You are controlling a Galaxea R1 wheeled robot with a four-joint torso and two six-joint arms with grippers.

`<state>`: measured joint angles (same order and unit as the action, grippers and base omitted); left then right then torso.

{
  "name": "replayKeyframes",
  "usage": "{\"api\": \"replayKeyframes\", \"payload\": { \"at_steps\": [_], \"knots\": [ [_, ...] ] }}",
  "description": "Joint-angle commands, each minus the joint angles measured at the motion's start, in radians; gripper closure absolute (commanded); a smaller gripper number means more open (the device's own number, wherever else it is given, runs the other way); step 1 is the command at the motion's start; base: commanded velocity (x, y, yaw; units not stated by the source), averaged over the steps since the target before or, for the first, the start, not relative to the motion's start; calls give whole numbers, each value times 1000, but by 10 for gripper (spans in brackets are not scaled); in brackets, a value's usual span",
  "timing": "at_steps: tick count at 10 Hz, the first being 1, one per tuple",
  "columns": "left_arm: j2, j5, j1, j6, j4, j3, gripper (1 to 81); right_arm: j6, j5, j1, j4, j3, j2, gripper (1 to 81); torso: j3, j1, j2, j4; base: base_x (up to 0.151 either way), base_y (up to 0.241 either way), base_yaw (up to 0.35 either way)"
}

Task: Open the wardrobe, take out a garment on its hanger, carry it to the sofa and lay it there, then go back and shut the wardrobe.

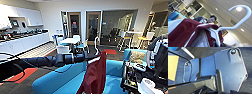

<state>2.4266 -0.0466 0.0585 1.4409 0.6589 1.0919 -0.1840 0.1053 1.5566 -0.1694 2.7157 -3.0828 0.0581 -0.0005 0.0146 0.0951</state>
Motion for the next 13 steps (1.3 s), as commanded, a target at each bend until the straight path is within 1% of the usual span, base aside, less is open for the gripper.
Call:
{"api": "replayKeyframes", "payload": {
  "at_steps": [1,7,13],
  "knots": [
    [7,-72,-162,-11,36,-12,811,3,-49,-40,-6,-7,-6,10,0,1,0,0,0,0,0],
    [16,-58,-157,-11,41,-15,811,3,-49,-40,-7,-7,-6,10,0,1,0,0,0,0,0],
    [16,-58,-154,-11,41,-20,811,3,-50,-39,-7,-7,-6,10,0,1,1,0,67,0,0]
  ]
}}
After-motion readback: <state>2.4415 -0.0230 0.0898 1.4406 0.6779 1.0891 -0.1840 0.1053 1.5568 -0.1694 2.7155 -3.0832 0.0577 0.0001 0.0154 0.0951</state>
